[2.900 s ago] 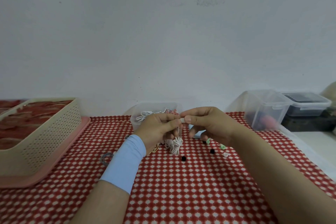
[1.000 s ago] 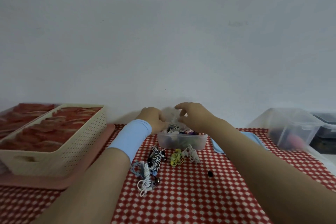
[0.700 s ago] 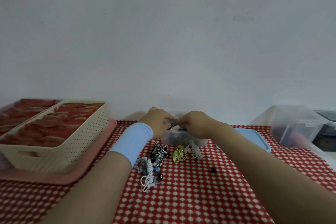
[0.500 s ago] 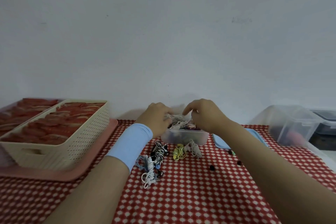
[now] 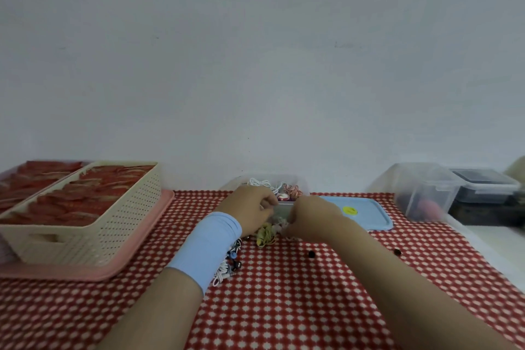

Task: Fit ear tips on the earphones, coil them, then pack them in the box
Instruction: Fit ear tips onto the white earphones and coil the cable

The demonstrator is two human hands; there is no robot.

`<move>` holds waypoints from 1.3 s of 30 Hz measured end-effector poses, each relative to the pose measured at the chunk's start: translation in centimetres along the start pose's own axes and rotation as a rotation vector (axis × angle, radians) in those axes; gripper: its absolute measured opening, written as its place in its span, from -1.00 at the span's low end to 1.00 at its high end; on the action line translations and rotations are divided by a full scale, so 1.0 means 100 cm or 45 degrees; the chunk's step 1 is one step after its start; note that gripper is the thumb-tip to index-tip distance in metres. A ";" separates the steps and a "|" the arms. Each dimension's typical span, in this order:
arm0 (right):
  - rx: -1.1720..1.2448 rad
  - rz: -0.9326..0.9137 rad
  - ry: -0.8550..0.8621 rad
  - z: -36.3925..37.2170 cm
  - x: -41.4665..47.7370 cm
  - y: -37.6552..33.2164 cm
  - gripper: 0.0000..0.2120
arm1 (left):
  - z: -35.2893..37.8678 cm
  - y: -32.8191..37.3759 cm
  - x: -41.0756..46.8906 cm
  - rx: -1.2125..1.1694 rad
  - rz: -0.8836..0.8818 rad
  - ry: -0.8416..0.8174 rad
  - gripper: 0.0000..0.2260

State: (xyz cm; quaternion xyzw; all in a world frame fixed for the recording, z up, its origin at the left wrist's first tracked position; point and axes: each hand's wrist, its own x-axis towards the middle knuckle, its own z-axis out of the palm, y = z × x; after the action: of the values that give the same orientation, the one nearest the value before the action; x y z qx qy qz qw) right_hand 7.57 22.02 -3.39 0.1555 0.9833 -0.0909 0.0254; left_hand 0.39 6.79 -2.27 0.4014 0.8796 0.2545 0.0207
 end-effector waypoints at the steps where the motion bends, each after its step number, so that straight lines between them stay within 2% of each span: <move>1: 0.046 -0.025 -0.020 -0.005 -0.003 0.004 -0.64 | -0.001 0.001 -0.001 -0.025 -0.005 0.007 -0.82; 5: 0.332 -0.141 -0.033 -0.034 -0.013 0.021 -0.80 | 0.003 0.015 0.001 -0.162 -0.006 0.044 -0.82; 7: 0.444 -0.184 -0.040 -0.047 -0.016 0.031 -0.82 | 0.007 0.027 0.004 -0.309 -0.013 0.039 -0.83; 12: 0.556 -0.232 -0.068 -0.062 -0.023 0.062 -0.91 | 0.014 0.051 0.010 -0.509 -0.042 0.074 -0.90; 14: 0.561 -0.213 -0.099 -0.058 -0.022 0.072 -0.93 | 0.022 0.057 0.012 -0.536 -0.054 -0.031 -0.93; 16: 0.489 -0.183 -0.179 -0.049 -0.022 0.081 -0.94 | 0.030 0.062 0.015 -0.416 -0.072 -0.230 -0.95; 19: 0.398 -0.138 -0.239 -0.039 -0.023 0.100 -0.87 | 0.036 0.072 0.018 0.004 -0.049 -0.475 -0.88; 21: 0.398 -0.084 -0.112 -0.039 -0.020 0.117 -0.88 | 0.036 0.079 0.022 0.147 -0.025 -0.442 -0.85; 23: 0.268 -0.012 0.028 -0.041 -0.017 0.135 -0.86 | 0.036 0.088 0.027 0.169 0.000 -0.355 -0.81; 26: 0.014 0.070 0.018 -0.040 -0.018 0.151 -0.73 | 0.039 0.098 0.040 0.109 0.045 -0.290 -0.80; 29: -0.246 0.112 -0.019 -0.036 -0.021 0.156 -0.62 | 0.052 0.107 0.055 0.180 0.110 -0.315 -0.79; 33: -0.363 0.112 0.031 -0.035 -0.020 0.157 -0.73 | 0.063 0.113 0.068 0.333 0.166 -0.347 -0.81; 36: -0.396 0.105 0.104 -0.039 -0.023 0.158 -0.82 | 0.066 0.116 0.065 0.321 0.177 -0.309 -0.79; 39: -0.370 0.136 0.209 -0.045 -0.028 0.159 -0.89 | 0.071 0.112 0.061 0.316 0.144 -0.381 -0.78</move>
State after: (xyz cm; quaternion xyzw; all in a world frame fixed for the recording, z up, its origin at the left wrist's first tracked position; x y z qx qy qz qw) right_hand 15.07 36.87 -1.50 0.2091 0.9752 0.0666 -0.0280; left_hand 5.74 20.36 -2.19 0.4829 0.8675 0.0824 0.0871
